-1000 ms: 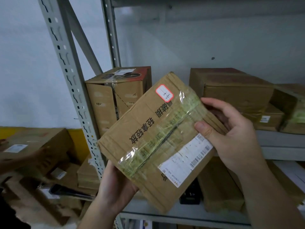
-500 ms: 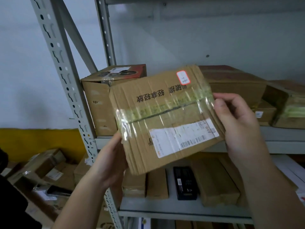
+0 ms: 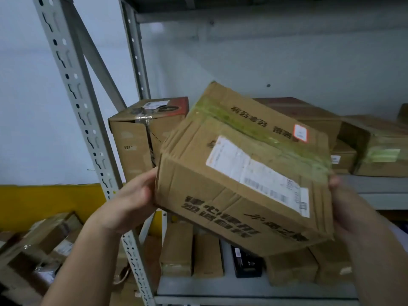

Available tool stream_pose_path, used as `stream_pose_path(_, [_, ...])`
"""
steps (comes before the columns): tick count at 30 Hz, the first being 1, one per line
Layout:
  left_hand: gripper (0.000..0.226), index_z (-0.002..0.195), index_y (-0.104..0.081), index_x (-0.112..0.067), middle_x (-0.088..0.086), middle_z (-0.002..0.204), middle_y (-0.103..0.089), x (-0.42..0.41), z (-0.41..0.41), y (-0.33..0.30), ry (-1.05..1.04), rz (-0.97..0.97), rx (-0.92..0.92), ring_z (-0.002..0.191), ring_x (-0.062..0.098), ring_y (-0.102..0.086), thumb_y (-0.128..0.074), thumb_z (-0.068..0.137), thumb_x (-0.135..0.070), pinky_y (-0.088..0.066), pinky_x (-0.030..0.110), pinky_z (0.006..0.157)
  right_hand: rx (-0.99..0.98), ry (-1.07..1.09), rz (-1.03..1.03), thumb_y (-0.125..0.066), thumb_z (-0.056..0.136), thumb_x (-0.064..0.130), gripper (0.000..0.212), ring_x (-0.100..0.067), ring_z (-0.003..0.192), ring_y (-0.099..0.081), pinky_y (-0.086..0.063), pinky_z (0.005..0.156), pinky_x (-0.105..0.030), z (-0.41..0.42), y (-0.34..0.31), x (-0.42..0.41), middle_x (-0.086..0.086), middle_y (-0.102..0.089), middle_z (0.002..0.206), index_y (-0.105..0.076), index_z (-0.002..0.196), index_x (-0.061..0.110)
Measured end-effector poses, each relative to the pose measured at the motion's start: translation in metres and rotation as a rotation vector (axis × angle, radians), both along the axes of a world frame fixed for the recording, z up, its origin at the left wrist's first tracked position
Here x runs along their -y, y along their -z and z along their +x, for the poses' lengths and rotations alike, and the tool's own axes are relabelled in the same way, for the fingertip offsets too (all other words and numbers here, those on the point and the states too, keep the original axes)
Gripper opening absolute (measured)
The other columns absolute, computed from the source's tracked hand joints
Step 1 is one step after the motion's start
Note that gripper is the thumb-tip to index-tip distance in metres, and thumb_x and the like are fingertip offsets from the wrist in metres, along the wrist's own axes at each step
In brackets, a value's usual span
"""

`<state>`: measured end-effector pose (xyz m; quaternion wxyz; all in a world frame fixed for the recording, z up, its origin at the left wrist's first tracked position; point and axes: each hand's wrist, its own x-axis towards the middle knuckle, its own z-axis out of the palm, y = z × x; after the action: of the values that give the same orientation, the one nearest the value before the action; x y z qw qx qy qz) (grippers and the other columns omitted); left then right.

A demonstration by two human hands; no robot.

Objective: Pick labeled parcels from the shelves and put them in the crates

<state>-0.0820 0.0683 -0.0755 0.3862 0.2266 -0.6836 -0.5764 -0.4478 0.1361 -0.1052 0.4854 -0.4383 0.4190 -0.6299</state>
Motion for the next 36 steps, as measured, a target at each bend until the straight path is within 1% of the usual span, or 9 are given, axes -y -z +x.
stream_pose_path(2, [0.080, 0.134, -0.063, -0.010, 0.009, 0.124, -0.075, 0.002, -0.006, -0.001, -0.127, -0.179, 0.098, 0.117, 0.034, -0.071, -0.087, 0.076, -0.060, -0.063, 0.041, 0.091, 0.072, 0.035, 0.064, -0.026, 0.114, 0.003, 0.048, -0.035, 0.110, -0.076, -0.066, 0.069, -0.035, 0.003, 0.007, -0.009, -0.010, -0.081, 0.115, -0.066, 0.134, 0.021])
stream_pose_path(5, [0.051, 0.137, -0.062, -0.023, -0.011, 0.118, -0.075, 0.009, -0.034, 0.002, -0.489, -0.298, 0.101, 0.111, 0.012, -0.072, -0.069, 0.095, -0.050, -0.063, 0.028, 0.086, -0.028, 0.192, -0.034, -0.067, 0.099, 0.039, 0.048, -0.036, 0.124, -0.070, -0.064, 0.084, -0.041, 0.018, 0.018, -0.023, -0.005, -0.076, 0.129, -0.060, 0.144, 0.022])
stream_pose_path(7, [0.060, 0.156, -0.047, -0.036, -0.017, 0.142, -0.063, 0.013, -0.053, 0.007, -0.637, -0.350, 0.057, 0.131, 0.003, -0.061, -0.057, 0.099, -0.053, -0.058, 0.036, 0.106, -0.146, 0.243, -0.061, -0.091, 0.062, 0.059, 0.098, -0.025, 0.122, -0.071, -0.062, 0.089, -0.041, 0.029, 0.023, -0.031, 0.004, -0.071, 0.137, -0.054, 0.148, 0.029])
stream_pose_path(11, [0.069, 0.166, -0.012, -0.053, -0.026, 0.168, -0.025, 0.024, -0.079, 0.029, -0.667, -0.319, 0.113, 0.158, -0.005, -0.020, -0.041, 0.104, -0.065, -0.019, 0.040, 0.133, -0.130, 0.261, -0.132, -0.095, 0.031, 0.075, 0.105, -0.016, 0.073, -0.078, -0.061, 0.054, -0.026, 0.056, 0.030, -0.035, 0.020, -0.077, 0.107, -0.056, 0.125, 0.047])
stream_pose_path(16, [0.083, 0.139, 0.005, -0.080, -0.031, 0.174, -0.003, 0.024, -0.091, 0.042, -0.389, 0.061, -0.030, 0.162, 0.001, -0.007, -0.048, 0.078, -0.099, -0.008, 0.050, 0.135, -0.157, 0.362, -0.133, -0.093, 0.055, 0.045, 0.080, -0.015, 0.075, -0.077, -0.060, 0.063, -0.029, 0.063, 0.031, -0.032, 0.025, -0.077, 0.090, -0.053, 0.124, 0.045])
stream_pose_path(21, [0.082, 0.154, -0.015, -0.074, -0.033, 0.170, -0.024, 0.012, -0.090, 0.049, -0.422, 0.061, -0.096, 0.160, 0.003, -0.022, -0.048, 0.082, -0.095, -0.020, 0.050, 0.132, -0.150, 0.426, -0.132, -0.088, 0.025, 0.085, 0.092, -0.013, 0.059, -0.070, -0.059, 0.057, -0.022, 0.070, 0.039, -0.031, 0.008, -0.079, 0.083, -0.055, 0.109, 0.071])
stream_pose_path(26, [0.081, 0.158, -0.043, -0.050, -0.014, 0.158, -0.056, -0.008, -0.094, 0.060, -0.478, 0.054, -0.277, 0.147, 0.014, -0.052, -0.049, 0.085, -0.085, -0.037, 0.052, 0.123, -0.188, 0.407, -0.233, -0.104, 0.053, 0.043, 0.086, -0.022, 0.066, -0.072, -0.057, 0.060, -0.020, 0.070, 0.051, -0.023, -0.014, -0.077, 0.089, -0.059, 0.124, 0.060])
stream_pose_path(31, [0.123, 0.165, -0.036, -0.026, 0.003, 0.159, -0.056, -0.030, -0.108, 0.056, -0.501, 0.027, -0.385, 0.145, 0.022, -0.055, -0.071, 0.067, -0.092, -0.041, 0.043, 0.117, -0.177, 0.339, -0.287, -0.095, 0.045, 0.071, 0.093, -0.024, 0.078, -0.076, -0.061, 0.071, -0.024, 0.058, 0.043, -0.016, -0.008, -0.080, 0.102, -0.057, 0.129, 0.060])
stream_pose_path(36, [0.120, 0.167, -0.023, -0.044, -0.011, 0.165, -0.047, -0.031, -0.125, 0.047, -0.448, -0.103, -0.359, 0.149, 0.012, -0.050, -0.076, 0.068, -0.086, -0.046, 0.036, 0.115, -0.145, 0.347, -0.292, -0.091, 0.039, 0.081, 0.095, -0.024, 0.086, -0.078, -0.063, 0.076, -0.026, 0.051, 0.040, -0.010, -0.004, -0.082, 0.105, -0.056, 0.126, 0.066])
